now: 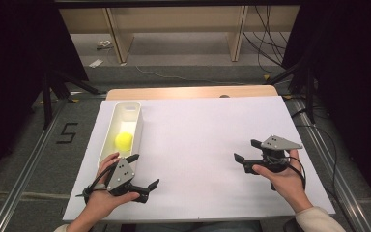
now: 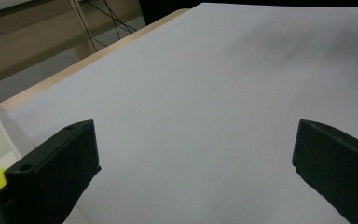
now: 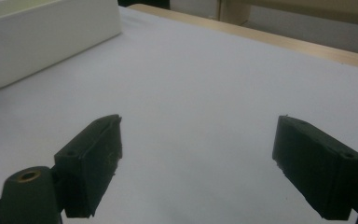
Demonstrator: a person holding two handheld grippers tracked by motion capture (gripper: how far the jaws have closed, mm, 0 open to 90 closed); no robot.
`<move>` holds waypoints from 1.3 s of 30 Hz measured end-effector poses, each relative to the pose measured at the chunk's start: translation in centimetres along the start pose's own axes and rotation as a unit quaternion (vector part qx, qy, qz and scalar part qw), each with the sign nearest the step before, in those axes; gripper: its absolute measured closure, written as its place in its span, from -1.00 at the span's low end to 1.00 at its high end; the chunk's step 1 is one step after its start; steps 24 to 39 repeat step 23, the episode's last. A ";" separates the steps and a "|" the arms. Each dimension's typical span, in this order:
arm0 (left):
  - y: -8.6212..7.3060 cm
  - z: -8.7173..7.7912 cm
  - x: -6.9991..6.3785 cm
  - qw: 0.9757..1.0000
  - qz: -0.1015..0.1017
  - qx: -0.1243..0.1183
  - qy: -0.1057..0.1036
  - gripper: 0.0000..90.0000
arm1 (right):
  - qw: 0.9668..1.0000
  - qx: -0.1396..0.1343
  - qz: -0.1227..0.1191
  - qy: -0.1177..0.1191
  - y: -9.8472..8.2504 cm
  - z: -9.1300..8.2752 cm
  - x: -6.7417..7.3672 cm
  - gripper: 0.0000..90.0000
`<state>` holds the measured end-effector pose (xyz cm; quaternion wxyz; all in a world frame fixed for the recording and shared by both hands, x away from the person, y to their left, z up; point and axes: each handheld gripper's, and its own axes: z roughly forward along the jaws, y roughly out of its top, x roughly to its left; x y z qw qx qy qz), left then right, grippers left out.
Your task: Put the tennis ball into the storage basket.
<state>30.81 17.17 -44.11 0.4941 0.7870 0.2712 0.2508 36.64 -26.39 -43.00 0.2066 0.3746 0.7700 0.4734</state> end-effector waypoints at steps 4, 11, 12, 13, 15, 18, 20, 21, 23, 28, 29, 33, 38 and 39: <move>0.0 0.0 0.0 1.000 0.000 0.001 0.001 -1.00 | 1.000 0.006 -0.003 -0.002 -0.5 -0.4 0.0 -0.64; 0.0 0.0 0.0 1.000 0.000 0.001 0.001 -1.00 | 1.000 0.008 -0.002 -0.003 -0.8 -0.6 0.0 -0.64; 0.0 0.0 0.0 1.000 0.000 0.001 0.000 -1.00 | 1.000 0.007 -0.004 -0.004 -0.8 -0.6 0.0 -0.64; 0.0 0.0 0.0 1.000 0.001 0.000 0.000 -1.00 | 1.000 0.008 -0.005 -0.005 -0.8 -0.6 0.0 -0.64; 0.0 0.0 -0.1 1.000 0.000 0.000 -0.001 -1.00 | 1.000 0.008 -0.007 -0.006 -0.8 -0.6 0.0 -0.64; 0.1 0.0 -0.1 1.000 0.000 -0.001 -0.002 -1.00 | 1.000 0.008 -0.011 -0.007 -0.8 -0.6 0.1 -0.64; 0.0 0.1 -0.1 1.000 0.000 0.001 -0.002 -1.00 | 1.000 0.006 -0.010 -0.007 -0.8 -0.6 0.1 -0.64; 0.1 0.1 -0.1 1.000 0.000 0.001 -0.002 -1.00 | 1.000 0.006 -0.010 -0.007 -0.8 -0.6 0.0 -0.64; 0.1 0.1 -0.1 1.000 0.001 0.001 -0.002 -1.00 | 1.000 0.007 -0.008 -0.006 -0.8 -0.5 0.0 -0.64; 0.1 0.1 -0.1 1.000 0.001 0.001 -0.002 -1.00 | 1.000 0.007 -0.008 -0.006 -0.8 -0.5 0.0 -0.64; 0.1 0.1 -0.1 1.000 0.001 0.001 -0.002 -1.00 | 1.000 0.007 -0.008 -0.006 -0.8 -0.5 0.0 -0.64; 0.1 0.1 -0.1 1.000 0.001 0.001 -0.002 -1.00 | 1.000 0.007 -0.008 -0.006 -0.8 -0.5 0.0 -0.64; 0.1 0.1 -0.1 1.000 0.001 0.001 -0.002 -1.00 | 1.000 0.007 -0.008 -0.006 -0.8 -0.5 0.0 -0.64; 0.1 0.1 -0.1 1.000 0.001 0.001 -0.002 -1.00 | 1.000 0.007 -0.008 -0.006 -0.8 -0.5 0.0 -0.64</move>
